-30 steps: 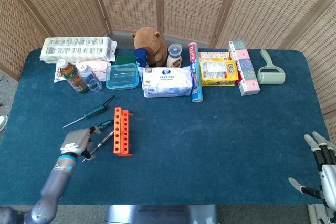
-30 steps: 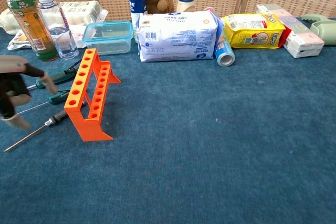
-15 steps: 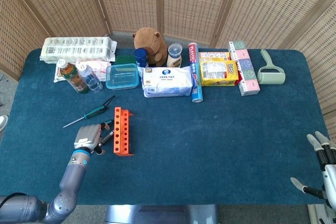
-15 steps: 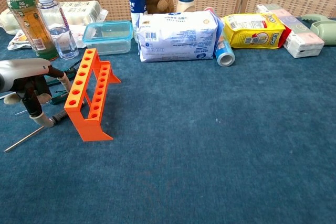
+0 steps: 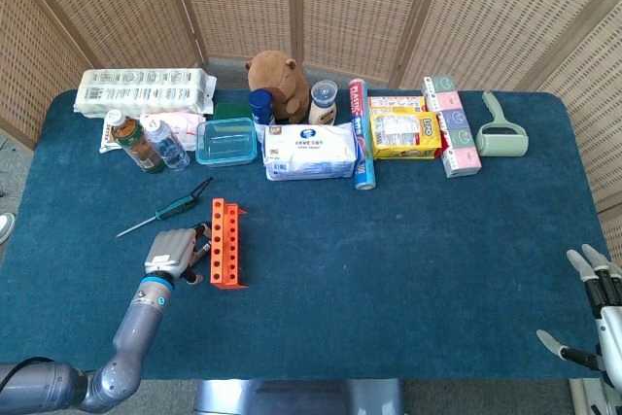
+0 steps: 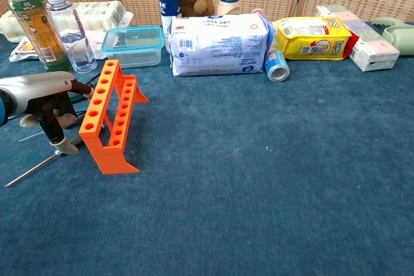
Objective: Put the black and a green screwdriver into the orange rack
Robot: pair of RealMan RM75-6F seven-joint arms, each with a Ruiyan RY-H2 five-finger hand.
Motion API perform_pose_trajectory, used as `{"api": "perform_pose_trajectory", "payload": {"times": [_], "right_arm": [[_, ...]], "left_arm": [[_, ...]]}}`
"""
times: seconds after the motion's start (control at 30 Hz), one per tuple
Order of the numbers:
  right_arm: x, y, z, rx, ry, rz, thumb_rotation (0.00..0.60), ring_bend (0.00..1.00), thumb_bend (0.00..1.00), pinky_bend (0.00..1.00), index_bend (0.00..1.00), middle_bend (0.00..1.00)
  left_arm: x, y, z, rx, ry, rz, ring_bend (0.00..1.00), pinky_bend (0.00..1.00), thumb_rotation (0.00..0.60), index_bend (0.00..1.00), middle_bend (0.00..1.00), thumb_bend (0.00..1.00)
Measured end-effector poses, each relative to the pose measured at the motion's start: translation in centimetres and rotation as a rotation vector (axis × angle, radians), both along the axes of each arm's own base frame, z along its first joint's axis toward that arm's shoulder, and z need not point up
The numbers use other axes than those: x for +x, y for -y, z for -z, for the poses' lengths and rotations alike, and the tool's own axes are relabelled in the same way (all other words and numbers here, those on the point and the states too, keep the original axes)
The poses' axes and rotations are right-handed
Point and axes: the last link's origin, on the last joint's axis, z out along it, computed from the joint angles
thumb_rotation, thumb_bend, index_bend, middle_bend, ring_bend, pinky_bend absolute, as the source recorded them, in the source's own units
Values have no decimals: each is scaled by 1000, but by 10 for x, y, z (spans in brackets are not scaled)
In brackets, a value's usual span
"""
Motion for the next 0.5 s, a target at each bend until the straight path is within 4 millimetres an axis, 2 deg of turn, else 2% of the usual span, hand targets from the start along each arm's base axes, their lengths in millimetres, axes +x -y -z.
{"api": "perform_pose_trajectory", "payload": {"times": [0.5], "right_arm": [[1, 0, 4, 10, -5, -2, 600, 0, 23, 0, 0, 0]], "left_arm": [[-16, -5, 1, -42, 52, 4, 823, 857, 600, 282, 893, 59]]}}
